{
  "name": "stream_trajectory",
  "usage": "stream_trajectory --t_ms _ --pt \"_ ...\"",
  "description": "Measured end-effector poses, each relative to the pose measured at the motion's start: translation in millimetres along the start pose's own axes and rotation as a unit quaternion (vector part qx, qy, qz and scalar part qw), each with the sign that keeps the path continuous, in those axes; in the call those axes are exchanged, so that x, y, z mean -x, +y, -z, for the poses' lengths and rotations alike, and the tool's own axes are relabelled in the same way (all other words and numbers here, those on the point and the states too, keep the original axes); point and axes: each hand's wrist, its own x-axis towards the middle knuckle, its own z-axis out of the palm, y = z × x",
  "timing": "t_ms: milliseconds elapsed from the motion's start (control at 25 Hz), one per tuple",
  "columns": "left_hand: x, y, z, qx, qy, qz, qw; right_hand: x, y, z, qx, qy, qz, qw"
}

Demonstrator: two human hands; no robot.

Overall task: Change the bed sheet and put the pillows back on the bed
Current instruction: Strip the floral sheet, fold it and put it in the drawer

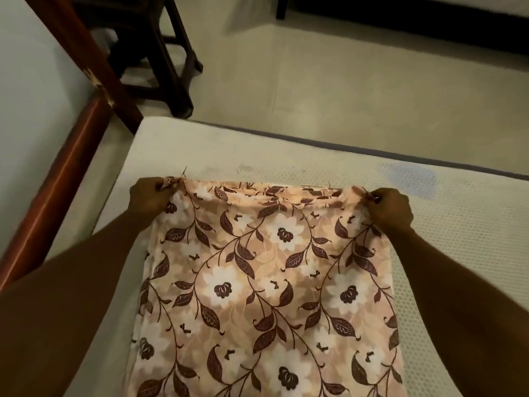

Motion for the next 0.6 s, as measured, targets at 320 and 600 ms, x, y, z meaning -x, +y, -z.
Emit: stream_trajectory --t_ms 320,600 --pt "-48.5 -39.7 -47.3 -0.031 0.083 -0.024 0.996 -37.1 0.8 -74.6 0.014 0.087 -0.017 0.996" --pt "36.4 -20.0 -108.0 -0.174 0.139 -0.267 0.937 95.5 -41.7 -125.0 0.058 0.042 0.236 0.969"
